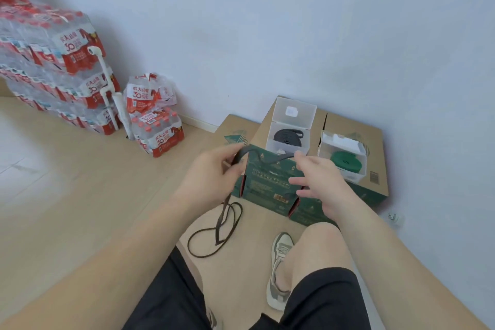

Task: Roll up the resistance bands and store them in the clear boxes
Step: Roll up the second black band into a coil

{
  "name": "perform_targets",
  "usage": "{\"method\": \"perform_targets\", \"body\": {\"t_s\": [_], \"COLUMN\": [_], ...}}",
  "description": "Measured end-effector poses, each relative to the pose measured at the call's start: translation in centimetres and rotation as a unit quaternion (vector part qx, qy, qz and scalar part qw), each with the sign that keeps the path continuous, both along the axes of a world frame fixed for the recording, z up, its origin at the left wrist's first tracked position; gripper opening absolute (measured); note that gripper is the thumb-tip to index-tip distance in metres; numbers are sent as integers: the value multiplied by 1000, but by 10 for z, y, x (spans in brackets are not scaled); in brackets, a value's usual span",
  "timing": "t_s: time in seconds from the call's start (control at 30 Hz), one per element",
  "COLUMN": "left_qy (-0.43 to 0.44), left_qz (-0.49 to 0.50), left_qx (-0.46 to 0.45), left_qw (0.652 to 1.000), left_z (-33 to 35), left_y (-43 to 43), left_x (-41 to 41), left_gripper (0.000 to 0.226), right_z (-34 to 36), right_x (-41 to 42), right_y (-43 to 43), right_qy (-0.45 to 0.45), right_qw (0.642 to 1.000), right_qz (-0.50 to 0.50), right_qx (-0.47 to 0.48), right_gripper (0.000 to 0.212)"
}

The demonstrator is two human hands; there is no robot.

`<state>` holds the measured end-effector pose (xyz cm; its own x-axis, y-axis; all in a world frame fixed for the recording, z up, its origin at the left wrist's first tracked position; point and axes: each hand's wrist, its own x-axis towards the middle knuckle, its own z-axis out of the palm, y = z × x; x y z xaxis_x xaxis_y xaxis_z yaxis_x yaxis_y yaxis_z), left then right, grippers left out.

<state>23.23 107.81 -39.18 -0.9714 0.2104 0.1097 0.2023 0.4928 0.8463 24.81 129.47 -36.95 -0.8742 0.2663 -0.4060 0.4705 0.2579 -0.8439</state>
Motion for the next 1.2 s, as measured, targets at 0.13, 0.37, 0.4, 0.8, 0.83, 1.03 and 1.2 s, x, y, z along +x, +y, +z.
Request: {"method": "perform_targets", "body": {"t_s": [0.13,0.37,0.4,0.8,0.83,1.03,1.2], "left_qy": [31,58,63,-166,-155,-27,85], "left_qz": [-37,-54,-53,-46,-29,-13,-43], "left_qx": [-37,-4,-3,-104,-102,-38,-52], "left_qw": [998,997,997,980,982,999,994], "left_z": [27,39,39,-62,-61,5,57], "left_y": [21,24,22,-17,-19,-19,10], "left_x": [-15,-12,-12,11,9,-15,-23], "left_gripper": [31,31,32,12,12,36,35], "right_z": [3,28,30,41,37,12,15], "right_x": [3,3,3,-17,-18,-14,-3], "right_y": [-11,-18,-17,-7,-1,20,5], "right_qy": [97,191,191,292,288,168,181], "right_qw": [991,964,962,954,954,980,979], "right_qz": [79,175,174,-6,-25,-64,64], "right_qx": [49,53,86,70,77,83,73], "right_gripper": [36,26,20,19,18,15,60]}}
